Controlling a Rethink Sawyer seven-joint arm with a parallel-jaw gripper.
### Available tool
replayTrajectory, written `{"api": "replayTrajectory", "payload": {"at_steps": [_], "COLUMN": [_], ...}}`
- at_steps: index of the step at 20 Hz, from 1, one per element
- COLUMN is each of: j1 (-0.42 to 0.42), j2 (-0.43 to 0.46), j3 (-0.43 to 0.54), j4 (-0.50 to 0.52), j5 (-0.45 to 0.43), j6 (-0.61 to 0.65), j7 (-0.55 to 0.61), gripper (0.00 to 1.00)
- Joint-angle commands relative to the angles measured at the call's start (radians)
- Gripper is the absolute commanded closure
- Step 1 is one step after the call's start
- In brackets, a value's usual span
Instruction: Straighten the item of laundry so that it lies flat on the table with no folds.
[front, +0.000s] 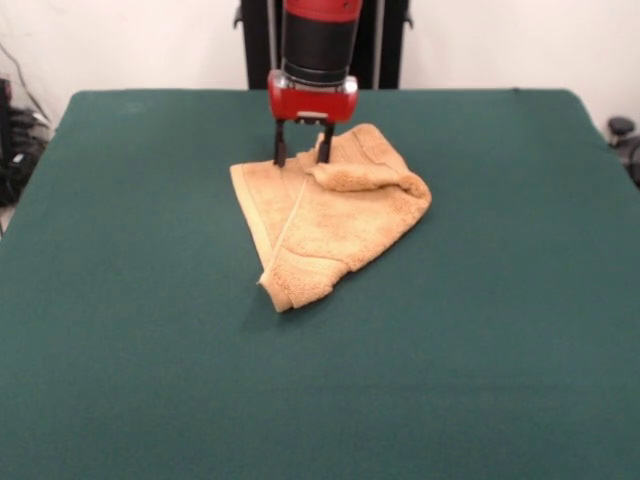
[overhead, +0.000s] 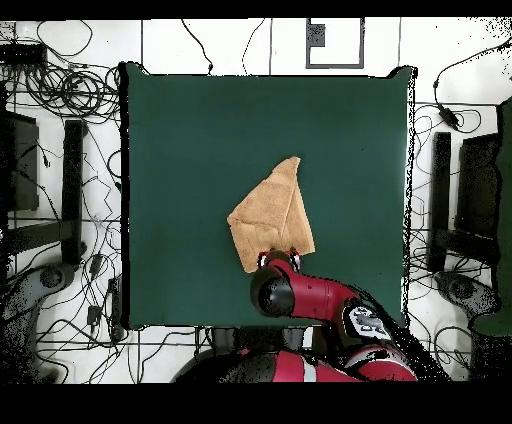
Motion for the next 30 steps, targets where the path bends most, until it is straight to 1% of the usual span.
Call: {"api": "replayTrajectory", "payload": {"at_steps": [1,4,7,11,15,20,25,30], "j1": [0.054,0.073,0.086,0.068,0.052,0.076,0.061,0.067], "j2": [0.098,0.094,0.094,0.099,0.110,0.102,0.086,0.081], "j3": [0.137,0.132,0.133,0.180,0.222,0.211,0.239,0.244], "j4": [-0.120,-0.138,-0.159,-0.185,-0.219,-0.239,-0.241,-0.245], "j5": [0.118,0.131,0.115,0.071,0.045,0.052,0.043,0.053], "j6": [0.043,0.066,0.071,0.088,0.108,0.141,0.175,0.187], "j7": [0.215,0.205,0.176,0.128,0.095,0.095,0.086,0.102], "gripper": [0.00,0.00,0.00,0.00,0.00,0.00,0.00,0.00]}}
